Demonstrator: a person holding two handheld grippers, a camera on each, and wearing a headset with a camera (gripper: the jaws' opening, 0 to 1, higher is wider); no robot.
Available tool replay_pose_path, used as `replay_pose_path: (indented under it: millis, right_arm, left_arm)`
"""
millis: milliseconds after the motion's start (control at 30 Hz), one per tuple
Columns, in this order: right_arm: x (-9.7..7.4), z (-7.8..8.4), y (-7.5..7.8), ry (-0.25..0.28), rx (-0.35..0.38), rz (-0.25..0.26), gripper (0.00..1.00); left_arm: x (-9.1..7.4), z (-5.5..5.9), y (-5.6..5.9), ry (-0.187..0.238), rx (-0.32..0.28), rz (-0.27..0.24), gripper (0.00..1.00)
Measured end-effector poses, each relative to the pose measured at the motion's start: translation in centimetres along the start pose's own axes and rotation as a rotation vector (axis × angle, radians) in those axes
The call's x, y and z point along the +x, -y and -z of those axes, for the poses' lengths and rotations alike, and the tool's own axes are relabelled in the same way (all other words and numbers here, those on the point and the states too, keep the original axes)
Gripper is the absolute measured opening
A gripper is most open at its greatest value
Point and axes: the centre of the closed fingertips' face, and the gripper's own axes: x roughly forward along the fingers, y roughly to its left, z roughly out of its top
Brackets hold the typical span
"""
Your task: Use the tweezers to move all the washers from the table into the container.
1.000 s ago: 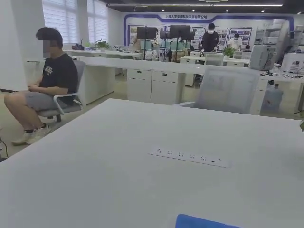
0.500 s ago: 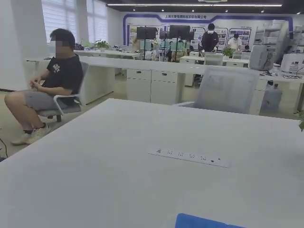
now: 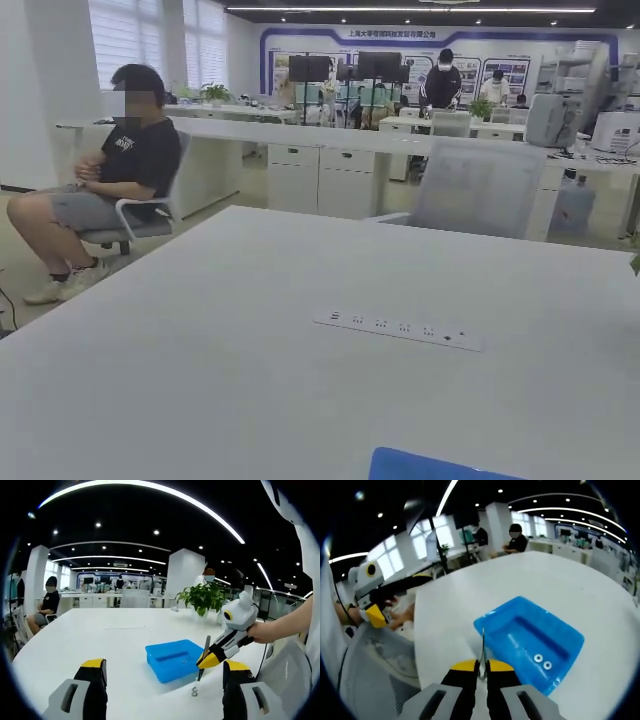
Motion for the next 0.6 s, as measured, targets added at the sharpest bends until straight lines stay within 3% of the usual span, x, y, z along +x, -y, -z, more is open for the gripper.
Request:
replay_pose_path:
  millis: [300, 600]
  right_arm:
    - [-1.7, -1.8, -0.2, 0.052, 0.025, 0.001, 0.03]
    - [-3.4, -4.1, 1.2, 0.089, 0.006, 0.033, 0.03]
  left_arm:
    - [0.0, -0.1, -0.2, 0.008, -0.019, -0.003, 0.99]
    - [0.1, 0.1, -0.3, 0.002, -0.028, -0.004, 0.98]
